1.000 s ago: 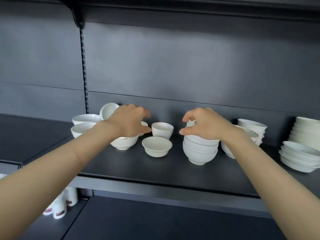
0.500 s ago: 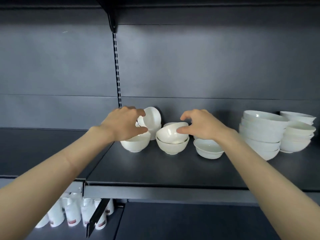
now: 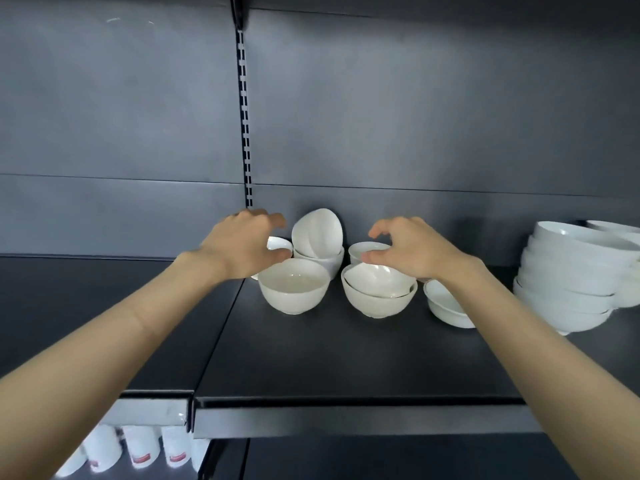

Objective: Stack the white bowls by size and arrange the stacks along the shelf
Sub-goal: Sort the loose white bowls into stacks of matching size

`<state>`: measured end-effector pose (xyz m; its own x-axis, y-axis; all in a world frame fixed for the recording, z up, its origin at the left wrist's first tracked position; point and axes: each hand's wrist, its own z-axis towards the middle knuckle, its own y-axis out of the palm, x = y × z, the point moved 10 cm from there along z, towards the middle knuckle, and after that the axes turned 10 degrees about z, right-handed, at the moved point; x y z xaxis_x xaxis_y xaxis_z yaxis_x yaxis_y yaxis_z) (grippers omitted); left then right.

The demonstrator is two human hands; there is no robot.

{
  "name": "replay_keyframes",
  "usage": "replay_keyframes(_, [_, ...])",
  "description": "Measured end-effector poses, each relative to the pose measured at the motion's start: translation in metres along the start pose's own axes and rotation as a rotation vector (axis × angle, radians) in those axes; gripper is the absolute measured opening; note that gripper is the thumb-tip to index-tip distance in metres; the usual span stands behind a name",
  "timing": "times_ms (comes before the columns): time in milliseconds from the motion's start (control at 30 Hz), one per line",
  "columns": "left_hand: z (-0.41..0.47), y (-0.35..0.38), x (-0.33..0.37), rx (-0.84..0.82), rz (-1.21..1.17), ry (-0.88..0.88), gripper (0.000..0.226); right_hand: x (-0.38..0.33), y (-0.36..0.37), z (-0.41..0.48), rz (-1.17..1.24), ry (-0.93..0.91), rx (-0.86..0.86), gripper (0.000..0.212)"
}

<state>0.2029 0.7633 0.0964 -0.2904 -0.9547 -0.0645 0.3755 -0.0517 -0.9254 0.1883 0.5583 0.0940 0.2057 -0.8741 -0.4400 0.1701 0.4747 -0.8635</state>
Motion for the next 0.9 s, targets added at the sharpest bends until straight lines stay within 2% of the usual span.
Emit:
replay_keyframes(333, [0.025, 0.049, -0.053, -0.073, -0.010, -0.106, 0.043, -0.020, 0.047, 0.059, 0.027, -0.083, -0.073, 0.054])
replay_keyframes(500, [0.030, 0.077, -0.081, -0.119, -0.120, -0.162, 0.042, -0.034, 0.074, 0.075, 0.044, -0.107, -0.124, 0.055])
replay_keyframes(733, [0.046, 0.103, -0.101, -0.175, -0.176, -0.049, 0.038, -0.041, 0.093, 0.081, 0.065, -0.040, -0.112, 0.059])
replay_keyframes(900, [0.057, 0.122, -0.101, -0.156, -0.248, 0.060, 0.019, -0.047, 0.102, 0.078, 0.107, 0.015, -0.064, 0.052])
